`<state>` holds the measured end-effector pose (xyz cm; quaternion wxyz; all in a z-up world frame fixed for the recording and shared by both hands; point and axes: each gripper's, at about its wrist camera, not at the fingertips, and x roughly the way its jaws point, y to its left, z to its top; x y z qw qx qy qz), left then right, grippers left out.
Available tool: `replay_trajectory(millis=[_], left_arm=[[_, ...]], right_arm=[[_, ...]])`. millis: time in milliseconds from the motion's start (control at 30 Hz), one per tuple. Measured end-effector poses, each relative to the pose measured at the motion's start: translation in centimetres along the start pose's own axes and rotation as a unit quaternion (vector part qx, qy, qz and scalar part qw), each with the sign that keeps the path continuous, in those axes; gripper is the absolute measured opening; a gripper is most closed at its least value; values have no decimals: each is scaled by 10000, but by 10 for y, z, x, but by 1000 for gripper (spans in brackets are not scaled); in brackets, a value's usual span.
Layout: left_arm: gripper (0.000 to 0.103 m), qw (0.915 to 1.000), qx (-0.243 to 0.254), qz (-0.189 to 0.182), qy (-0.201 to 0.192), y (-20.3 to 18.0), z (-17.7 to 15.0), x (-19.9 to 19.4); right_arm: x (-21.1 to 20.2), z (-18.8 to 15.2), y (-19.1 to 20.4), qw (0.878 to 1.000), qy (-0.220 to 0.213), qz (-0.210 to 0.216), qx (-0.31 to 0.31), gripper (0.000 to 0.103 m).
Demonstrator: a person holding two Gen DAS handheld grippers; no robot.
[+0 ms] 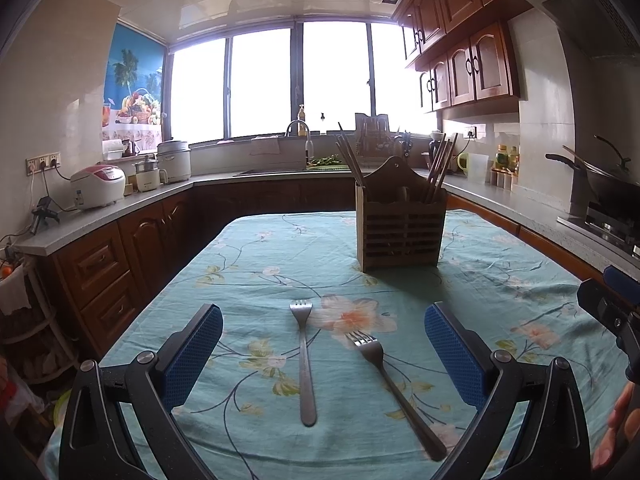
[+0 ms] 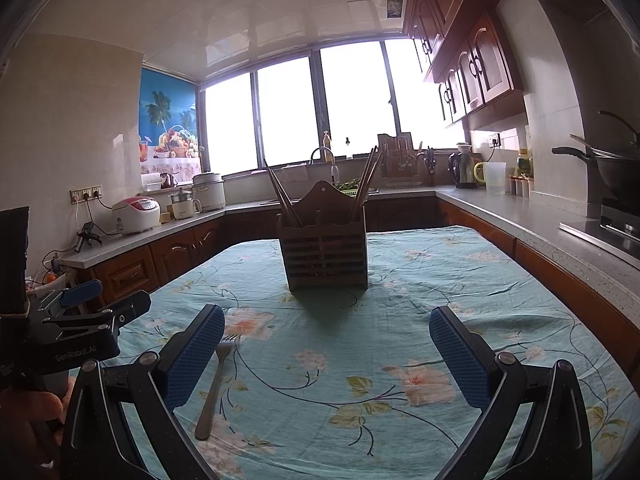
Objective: Organize utensils
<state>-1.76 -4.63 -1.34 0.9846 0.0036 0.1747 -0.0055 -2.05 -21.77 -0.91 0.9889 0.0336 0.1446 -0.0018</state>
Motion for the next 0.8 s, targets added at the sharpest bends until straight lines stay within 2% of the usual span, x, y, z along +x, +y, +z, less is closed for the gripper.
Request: replay_trajectory(millis=[800], left_arm=[[102,9998,-60,-140,104,-7,9,1]], right_arm=[[11,2,-6,9998,207,-44,54,103]])
